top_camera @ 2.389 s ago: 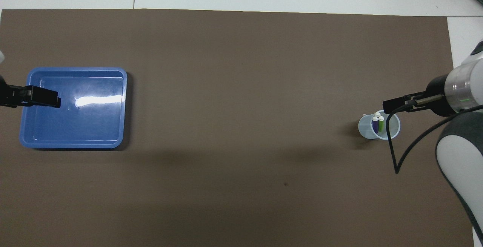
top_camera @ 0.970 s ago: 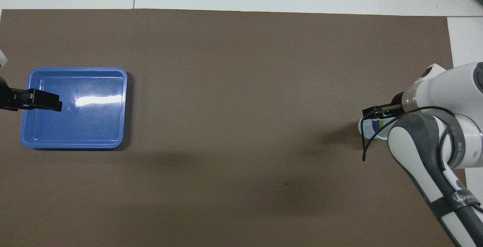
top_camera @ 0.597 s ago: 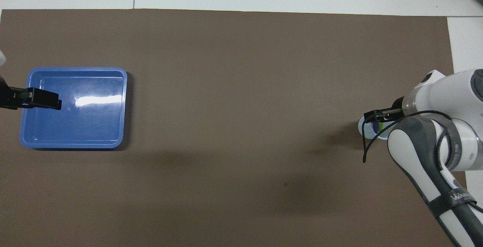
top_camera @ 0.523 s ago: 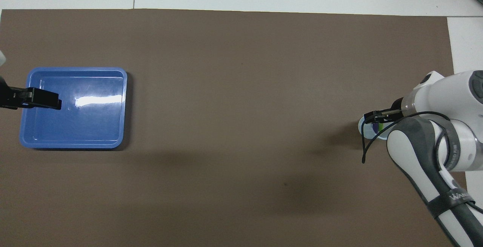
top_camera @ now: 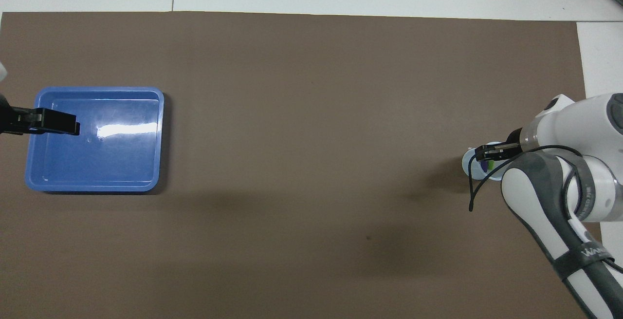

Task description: Right arm passes pens to left for tray arrangement

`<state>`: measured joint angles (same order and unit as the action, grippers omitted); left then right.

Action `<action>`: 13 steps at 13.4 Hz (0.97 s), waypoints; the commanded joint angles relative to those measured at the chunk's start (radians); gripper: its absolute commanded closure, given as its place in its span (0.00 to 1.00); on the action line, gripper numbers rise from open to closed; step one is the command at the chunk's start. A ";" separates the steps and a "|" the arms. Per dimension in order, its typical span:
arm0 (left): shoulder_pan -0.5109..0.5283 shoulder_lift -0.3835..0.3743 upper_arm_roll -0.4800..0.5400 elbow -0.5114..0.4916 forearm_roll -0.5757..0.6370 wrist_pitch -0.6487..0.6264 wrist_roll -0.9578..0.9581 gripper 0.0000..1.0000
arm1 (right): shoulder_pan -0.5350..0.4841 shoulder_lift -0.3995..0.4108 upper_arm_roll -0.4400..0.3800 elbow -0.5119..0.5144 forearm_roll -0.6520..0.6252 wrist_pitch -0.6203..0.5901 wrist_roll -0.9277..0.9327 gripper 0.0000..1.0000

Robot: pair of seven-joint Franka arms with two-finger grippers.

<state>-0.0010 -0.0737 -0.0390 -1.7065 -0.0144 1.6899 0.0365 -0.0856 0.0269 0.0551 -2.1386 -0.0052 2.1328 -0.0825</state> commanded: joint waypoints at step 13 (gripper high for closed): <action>-0.022 -0.049 0.001 -0.084 -0.003 -0.016 0.008 0.00 | -0.011 0.004 0.006 -0.006 0.004 0.018 0.010 0.81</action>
<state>-0.0094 -0.0836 -0.0468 -1.7472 -0.0151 1.6840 0.0365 -0.0878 0.0230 0.0549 -2.1301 -0.0056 2.1412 -0.0825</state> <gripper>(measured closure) 0.000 0.648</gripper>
